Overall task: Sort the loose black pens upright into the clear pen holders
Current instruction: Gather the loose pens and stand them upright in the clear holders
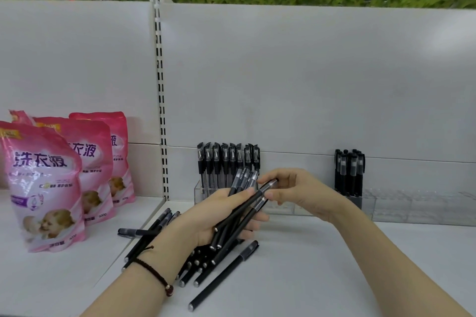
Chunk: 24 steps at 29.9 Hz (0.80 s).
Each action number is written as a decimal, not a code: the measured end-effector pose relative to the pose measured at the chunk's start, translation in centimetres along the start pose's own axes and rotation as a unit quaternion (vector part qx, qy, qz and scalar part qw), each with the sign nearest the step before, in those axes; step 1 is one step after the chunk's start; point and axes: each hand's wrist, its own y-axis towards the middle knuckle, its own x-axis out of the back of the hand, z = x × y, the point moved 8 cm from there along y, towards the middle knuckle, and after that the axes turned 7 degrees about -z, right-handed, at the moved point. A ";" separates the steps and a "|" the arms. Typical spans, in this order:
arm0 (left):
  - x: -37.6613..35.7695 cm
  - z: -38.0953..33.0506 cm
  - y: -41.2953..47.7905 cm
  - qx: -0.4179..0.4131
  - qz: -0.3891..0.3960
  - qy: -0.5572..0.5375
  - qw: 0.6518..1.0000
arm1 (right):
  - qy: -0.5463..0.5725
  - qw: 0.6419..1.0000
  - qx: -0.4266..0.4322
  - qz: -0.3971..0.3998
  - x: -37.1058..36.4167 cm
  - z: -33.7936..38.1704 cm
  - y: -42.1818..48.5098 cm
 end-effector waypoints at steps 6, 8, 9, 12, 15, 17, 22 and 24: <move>0.9 -0.9 0.6 -0.040 -0.021 -0.097 0.994 | 0.020 0.996 -0.011 -0.086 0.4 -0.1 0.3; 1.8 -1.4 0.7 -0.056 -0.050 -0.151 0.986 | -0.032 0.997 -0.026 -0.064 0.1 -0.7 0.1; 2.3 -1.6 0.8 -0.061 -0.064 -0.173 0.981 | -0.067 0.997 -0.032 -0.025 -0.6 -0.9 -0.1; 3.4 -1.8 0.9 -0.068 -0.093 -0.227 0.967 | -0.158 0.978 -0.036 0.131 -3.8 -1.6 -1.3; 4.0 -1.6 1.0 -0.074 -0.111 -0.263 0.955 | -0.234 0.954 -0.009 0.189 -5.8 -2.2 -1.7; 4.3 -1.6 1.1 -0.080 -0.121 -0.274 0.951 | -0.243 0.953 -0.006 0.179 -6.0 -2.5 -1.5; 4.4 -1.4 1.2 -0.074 -0.123 -0.283 0.948 | -0.270 0.950 -0.010 0.155 -5.4 -2.8 -1.2; 4.3 -1.3 1.2 -0.068 -0.123 -0.279 0.950 | -0.297 0.943 -0.008 0.149 -5.1 -2.8 -1.1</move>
